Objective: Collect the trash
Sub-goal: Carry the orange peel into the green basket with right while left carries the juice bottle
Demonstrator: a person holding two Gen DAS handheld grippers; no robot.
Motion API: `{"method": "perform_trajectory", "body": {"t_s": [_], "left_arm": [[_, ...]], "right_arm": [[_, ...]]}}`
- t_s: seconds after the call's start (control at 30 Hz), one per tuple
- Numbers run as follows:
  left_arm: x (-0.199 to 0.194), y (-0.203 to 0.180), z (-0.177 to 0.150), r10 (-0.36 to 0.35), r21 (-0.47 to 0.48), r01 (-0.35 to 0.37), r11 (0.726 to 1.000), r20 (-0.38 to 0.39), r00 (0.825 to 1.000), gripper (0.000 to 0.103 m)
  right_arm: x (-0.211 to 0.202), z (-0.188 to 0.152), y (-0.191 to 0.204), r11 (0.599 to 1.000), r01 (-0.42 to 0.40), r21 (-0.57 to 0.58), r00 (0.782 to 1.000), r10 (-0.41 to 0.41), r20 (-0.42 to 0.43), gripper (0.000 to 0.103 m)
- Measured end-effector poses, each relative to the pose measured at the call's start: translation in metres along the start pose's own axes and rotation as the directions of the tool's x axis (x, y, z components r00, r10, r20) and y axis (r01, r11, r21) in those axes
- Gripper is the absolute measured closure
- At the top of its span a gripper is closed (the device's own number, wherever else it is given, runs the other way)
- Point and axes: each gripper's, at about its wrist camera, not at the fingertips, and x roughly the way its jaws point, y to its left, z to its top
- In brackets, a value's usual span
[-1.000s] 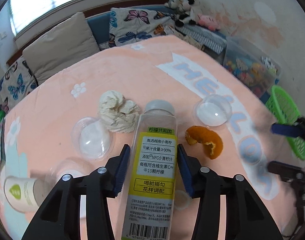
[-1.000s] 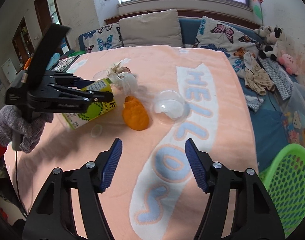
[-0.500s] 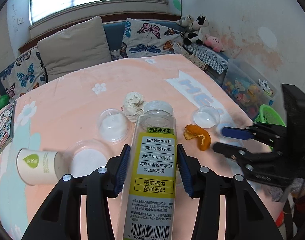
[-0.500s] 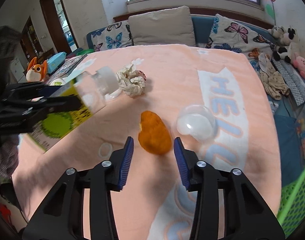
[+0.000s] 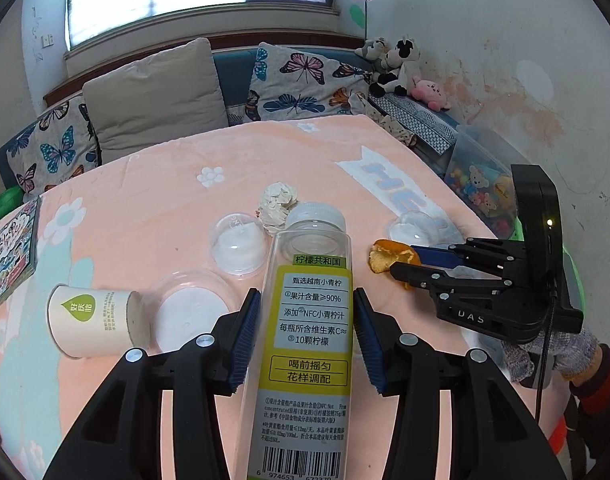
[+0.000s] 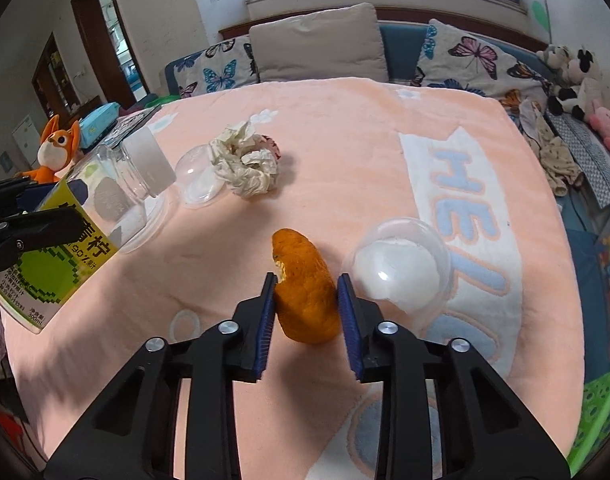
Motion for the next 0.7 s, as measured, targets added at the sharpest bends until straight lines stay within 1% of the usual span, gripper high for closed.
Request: {"method": "perform_trajectory", "body": {"t_s": [0.03,0.23,0.43,0.6,0.7], "left_arm": [[0.000,-0.001,-0.001,-0.003,-0.003,0.003,1.000,0.000,1.000,0.058],[-0.006,-0.010,-0.003,-0.017,0.013,0.017,1.000,0.009,1.000,0.058],[-0.015,-0.038,-0.001,-0.053,0.048,0.051,0.998,0.025,0.998,0.058],[-0.017,-0.075,0.001,-0.106,0.090,0.103,0.991,0.032,0.994,0.058],[-0.015,-0.102,0.002,-0.139,0.126,0.135,0.983,0.028,0.990,0.058]], "right_arm": [[-0.002,-0.002,-0.001,1.000,-0.001,0.006,1.000,0.001,0.000,0.077],[-0.027,-0.017,-0.001,0.999,-0.015,0.036,1.000,0.014,0.017,0.079],[-0.074,-0.040,-0.005,0.997,-0.012,0.070,0.998,0.008,0.056,0.080],[-0.117,-0.066,-0.021,0.992,0.033,0.122,0.995,-0.043,0.085,0.080],[-0.147,-0.086,-0.041,0.983,0.098,0.156,0.988,-0.115,0.102,0.080]]}}
